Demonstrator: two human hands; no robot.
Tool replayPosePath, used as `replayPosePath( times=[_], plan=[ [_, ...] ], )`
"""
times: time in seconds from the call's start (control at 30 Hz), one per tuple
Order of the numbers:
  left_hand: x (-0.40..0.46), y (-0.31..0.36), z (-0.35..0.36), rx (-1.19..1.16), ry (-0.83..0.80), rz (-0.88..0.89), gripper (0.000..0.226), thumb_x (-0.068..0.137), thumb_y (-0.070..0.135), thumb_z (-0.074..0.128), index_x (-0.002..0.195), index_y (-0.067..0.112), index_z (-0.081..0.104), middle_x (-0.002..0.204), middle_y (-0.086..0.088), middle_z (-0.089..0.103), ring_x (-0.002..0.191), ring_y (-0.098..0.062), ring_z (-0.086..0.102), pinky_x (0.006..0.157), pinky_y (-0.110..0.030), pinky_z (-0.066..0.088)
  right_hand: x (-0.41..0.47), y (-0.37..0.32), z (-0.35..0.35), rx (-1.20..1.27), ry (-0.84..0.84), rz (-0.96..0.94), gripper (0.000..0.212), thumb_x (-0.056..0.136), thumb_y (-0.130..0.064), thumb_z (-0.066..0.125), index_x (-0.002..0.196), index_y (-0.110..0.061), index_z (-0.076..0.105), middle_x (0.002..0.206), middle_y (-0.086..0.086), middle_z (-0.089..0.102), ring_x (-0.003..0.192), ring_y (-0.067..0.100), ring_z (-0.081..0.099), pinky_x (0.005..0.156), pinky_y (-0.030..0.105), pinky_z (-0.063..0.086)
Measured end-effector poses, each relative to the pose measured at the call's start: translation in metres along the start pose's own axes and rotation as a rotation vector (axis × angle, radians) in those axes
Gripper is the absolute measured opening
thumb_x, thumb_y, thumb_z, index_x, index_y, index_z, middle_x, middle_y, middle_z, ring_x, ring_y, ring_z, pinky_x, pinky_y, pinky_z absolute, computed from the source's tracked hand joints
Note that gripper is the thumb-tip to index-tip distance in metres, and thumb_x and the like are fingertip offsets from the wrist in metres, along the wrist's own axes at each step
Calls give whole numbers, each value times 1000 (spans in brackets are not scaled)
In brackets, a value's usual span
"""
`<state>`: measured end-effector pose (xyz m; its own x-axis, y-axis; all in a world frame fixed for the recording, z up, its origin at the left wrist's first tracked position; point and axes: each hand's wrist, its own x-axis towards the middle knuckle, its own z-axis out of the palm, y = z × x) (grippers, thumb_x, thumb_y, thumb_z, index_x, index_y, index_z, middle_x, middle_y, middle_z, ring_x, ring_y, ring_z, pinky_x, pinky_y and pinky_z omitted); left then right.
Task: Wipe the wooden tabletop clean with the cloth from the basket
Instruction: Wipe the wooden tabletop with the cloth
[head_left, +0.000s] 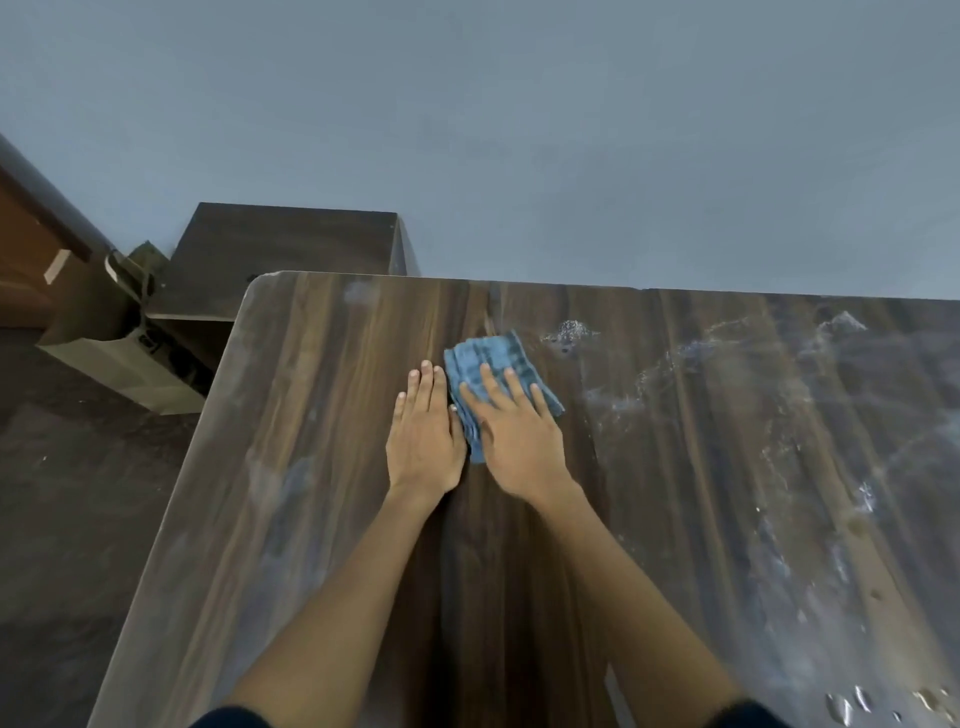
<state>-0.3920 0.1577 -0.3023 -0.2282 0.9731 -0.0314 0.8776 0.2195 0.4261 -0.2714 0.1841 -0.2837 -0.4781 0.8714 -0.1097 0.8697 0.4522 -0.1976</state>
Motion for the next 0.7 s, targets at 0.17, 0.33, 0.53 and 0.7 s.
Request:
replayPosePath(
  times=[0.17,0.33,0.53,0.7],
  plan=[
    [-2,1,11,12,115,-23,50,98,25,27,145,11,19,154,-3,16,142,-13,8,116,-30,6,-11,28,1,-11,35,115,54,100,-28,34,148,-35,14,158,-5,4,146,20,0,116,39,-1],
    [-2,1,12,38,127,-19,54,94,29,20,144,10,23,153,-4,21,142,-14,14,116,-31,10,77,48,-17,-15,14,266,55,100,-28,34,150,-28,12,159,3,0,145,27,-1,117,46,3],
    [-1,2,14,34,138,-27,53,93,26,24,143,10,26,152,-4,24,141,-14,16,115,-31,12,106,17,-18,15,3,3,53,99,-22,37,149,-27,19,159,3,7,145,28,3,116,45,2],
    [-1,-1,16,57,136,-18,52,94,27,22,144,10,25,152,-4,24,141,-14,16,115,-31,11,35,24,-6,94,102,55,49,98,-22,36,145,-34,28,157,-7,13,145,17,6,117,39,4]
  ],
)
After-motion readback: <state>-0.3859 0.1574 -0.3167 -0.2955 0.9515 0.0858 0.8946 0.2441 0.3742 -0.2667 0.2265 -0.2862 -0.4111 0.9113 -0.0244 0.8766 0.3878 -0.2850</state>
